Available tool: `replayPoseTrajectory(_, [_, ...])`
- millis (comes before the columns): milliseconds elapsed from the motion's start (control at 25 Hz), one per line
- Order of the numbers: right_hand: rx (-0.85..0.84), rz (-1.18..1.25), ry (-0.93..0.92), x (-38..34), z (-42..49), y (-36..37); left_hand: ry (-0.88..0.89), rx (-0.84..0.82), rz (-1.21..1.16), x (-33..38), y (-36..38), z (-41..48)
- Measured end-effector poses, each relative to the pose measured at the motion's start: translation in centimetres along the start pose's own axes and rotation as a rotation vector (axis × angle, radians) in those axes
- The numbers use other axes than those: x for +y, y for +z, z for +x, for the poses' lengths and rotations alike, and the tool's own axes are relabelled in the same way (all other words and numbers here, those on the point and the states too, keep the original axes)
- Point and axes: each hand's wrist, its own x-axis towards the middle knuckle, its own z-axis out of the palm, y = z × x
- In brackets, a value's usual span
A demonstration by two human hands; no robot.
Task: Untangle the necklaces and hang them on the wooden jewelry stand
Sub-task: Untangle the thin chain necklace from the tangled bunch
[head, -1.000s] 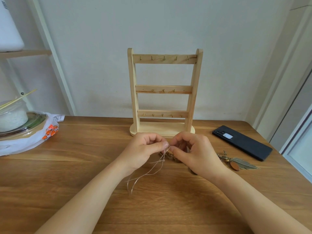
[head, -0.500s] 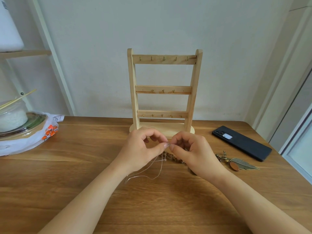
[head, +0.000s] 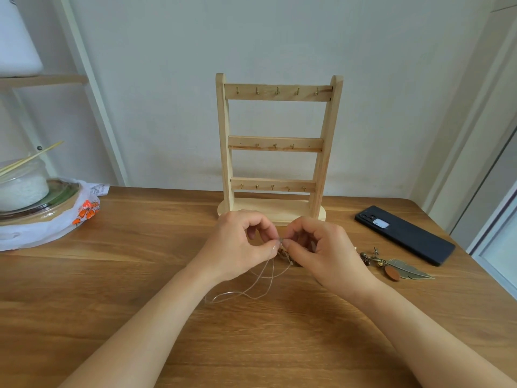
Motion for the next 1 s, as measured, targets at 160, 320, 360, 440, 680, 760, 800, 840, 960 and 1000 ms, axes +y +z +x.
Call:
replayPoseTrajectory(160, [0.009,-0.059,-0.051,-0.1,-0.1,0.3,-0.066,-0.090,-0.094,-0.2,0.1,0.1])
replayPoseTrajectory(320, [0.012,-0.167,-0.179,-0.1,-0.1,0.4,-0.161,-0.147,-0.217,-0.3,0.2,0.2])
replayPoseTrajectory(360, [0.005,-0.176,-0.191,-0.1,-0.1,0.4,-0.168,-0.153,-0.221,-0.3,0.3,0.2])
replayPoseTrajectory(440, [0.010,-0.180,-0.187,-0.3,-0.1,0.2,-0.182,-0.162,-0.242,-0.2,0.3,0.2])
replayPoseTrajectory(680, [0.165,-0.185,-0.008,1.0,0.8,-1.9,-0.270,-0.123,-0.592,-0.4,-1.0,0.3])
replayPoseTrajectory(760, [0.168,-0.034,0.091,1.0,0.9,-2.1,-0.286,-0.095,-0.620,-0.5,-1.1,0.3])
replayPoseTrajectory(800, [0.138,0.088,0.136,0.7,0.8,-2.1,-0.288,-0.094,-0.613,-0.4,-1.0,0.3])
replayPoseTrajectory(840, [0.088,0.209,0.179,0.2,0.8,-1.9,-0.286,-0.100,-0.603,-0.3,-0.9,0.3])
replayPoseTrajectory(960, [-0.060,0.430,0.245,-0.8,0.6,-1.2,-0.263,-0.133,-0.601,-0.1,-0.3,0.3])
replayPoseTrajectory(1000, [-0.078,0.462,0.241,-1.1,0.5,-1.1,-0.259,-0.145,-0.610,-0.1,-0.2,0.3])
